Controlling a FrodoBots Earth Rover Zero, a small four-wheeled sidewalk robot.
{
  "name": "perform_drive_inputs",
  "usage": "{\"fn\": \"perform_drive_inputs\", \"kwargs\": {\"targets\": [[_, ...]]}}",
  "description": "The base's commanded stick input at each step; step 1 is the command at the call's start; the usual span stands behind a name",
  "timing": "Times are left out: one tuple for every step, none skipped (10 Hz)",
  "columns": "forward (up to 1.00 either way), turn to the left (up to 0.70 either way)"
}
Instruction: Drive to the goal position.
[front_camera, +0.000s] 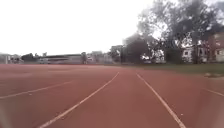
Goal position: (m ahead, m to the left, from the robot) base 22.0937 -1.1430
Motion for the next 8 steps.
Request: {"fn": "perform_drive_inputs", "kwargs": {"targets": [[0.45,0.00],[0.45,0.00],[0.45,0.00],[0.45,0.00],[0.45,0.00],[0.45,0.00],[0.45,0.00],[0.45,0.00]]}}
